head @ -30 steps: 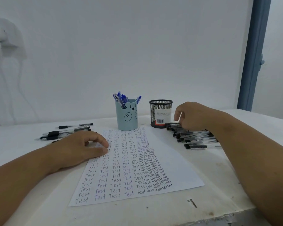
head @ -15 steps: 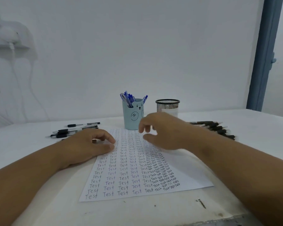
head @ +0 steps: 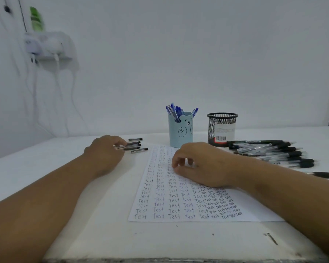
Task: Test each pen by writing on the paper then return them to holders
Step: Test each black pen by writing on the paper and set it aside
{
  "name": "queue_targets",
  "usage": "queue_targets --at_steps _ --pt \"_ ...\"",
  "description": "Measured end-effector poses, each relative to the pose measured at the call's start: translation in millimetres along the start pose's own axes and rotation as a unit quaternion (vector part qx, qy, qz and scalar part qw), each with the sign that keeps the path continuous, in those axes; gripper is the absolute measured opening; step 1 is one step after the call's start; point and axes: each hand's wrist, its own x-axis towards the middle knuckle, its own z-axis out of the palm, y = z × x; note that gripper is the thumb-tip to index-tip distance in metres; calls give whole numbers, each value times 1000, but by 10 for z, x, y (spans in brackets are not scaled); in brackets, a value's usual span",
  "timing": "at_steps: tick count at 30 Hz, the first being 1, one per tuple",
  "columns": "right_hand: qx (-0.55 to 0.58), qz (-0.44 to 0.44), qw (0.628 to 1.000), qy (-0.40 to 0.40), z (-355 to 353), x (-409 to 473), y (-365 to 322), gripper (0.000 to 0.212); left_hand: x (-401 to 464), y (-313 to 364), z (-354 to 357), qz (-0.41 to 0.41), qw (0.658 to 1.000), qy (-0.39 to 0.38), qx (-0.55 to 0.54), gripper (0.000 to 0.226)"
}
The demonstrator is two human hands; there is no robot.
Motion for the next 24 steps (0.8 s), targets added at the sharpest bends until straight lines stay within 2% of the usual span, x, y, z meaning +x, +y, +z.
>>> queue_targets --at_steps 4,7,10,12,14,16,18,20,23,24 --pt "2 -2 1000 4 -1 -3 2 17 -1 -3 3 -16 996 -33 78 27" --pt "5 -1 1000 4 4 2 0 16 11 -5 16 -14 994 -50 97 24" --pt "8 1 1000 5 7 7 8 15 10 2 28 -4 994 -33 108 13" --pt "11 1 1000 5 11 8 12 15 1 15 34 13 993 -17 116 15" --pt "16 3 1000 7 10 1 18 15 11 25 42 37 997 7 69 20" --pt "20 4 1000 6 2 -8 19 14 -3 76 36 55 994 37 -85 25" --pt "23 8 1000 8 -10 -10 26 13 -25 179 6 53 957 56 -280 30" --pt "28 12 999 10 -13 -7 33 12 -61 293 -34 21 896 28 -443 29" --pt "35 16 999 11 -14 -15 35 12 -122 371 -88 -64 770 -70 -631 26" --pt "38 17 999 10 -12 -19 35 11 -132 368 -104 -91 724 -104 -676 35"
